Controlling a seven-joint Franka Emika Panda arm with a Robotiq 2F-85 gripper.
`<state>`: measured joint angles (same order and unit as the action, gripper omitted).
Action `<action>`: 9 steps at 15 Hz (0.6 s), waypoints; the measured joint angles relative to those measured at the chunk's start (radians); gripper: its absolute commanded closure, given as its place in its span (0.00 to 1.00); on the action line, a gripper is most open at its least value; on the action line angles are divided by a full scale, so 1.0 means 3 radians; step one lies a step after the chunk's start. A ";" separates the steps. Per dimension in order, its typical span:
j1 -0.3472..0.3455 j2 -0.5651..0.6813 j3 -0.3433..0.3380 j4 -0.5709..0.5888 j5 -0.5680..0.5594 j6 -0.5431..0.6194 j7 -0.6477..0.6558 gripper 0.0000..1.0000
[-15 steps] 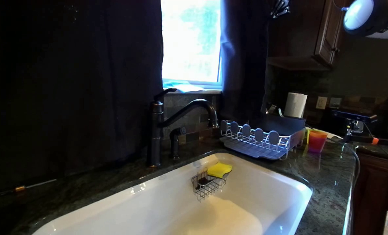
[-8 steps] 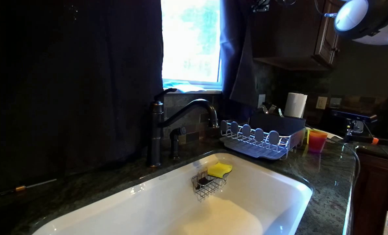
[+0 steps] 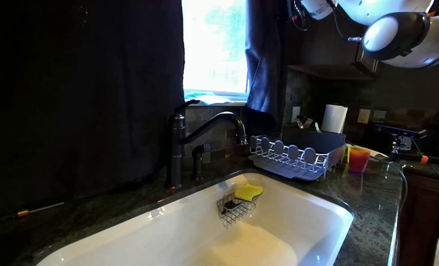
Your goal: Draw the right curtain to the right.
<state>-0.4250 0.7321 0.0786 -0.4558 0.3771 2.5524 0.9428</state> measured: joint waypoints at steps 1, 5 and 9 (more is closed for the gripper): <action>-0.0005 0.0060 0.0001 0.0000 0.0000 0.0123 -0.0001 0.99; -0.0103 0.0240 -0.0024 0.0000 0.0000 0.0543 0.0056 0.99; -0.0286 0.0306 -0.0141 -0.0001 0.0000 0.0820 0.0363 0.99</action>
<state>-0.5107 0.8238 0.0363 -0.4562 0.3771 2.7985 1.0516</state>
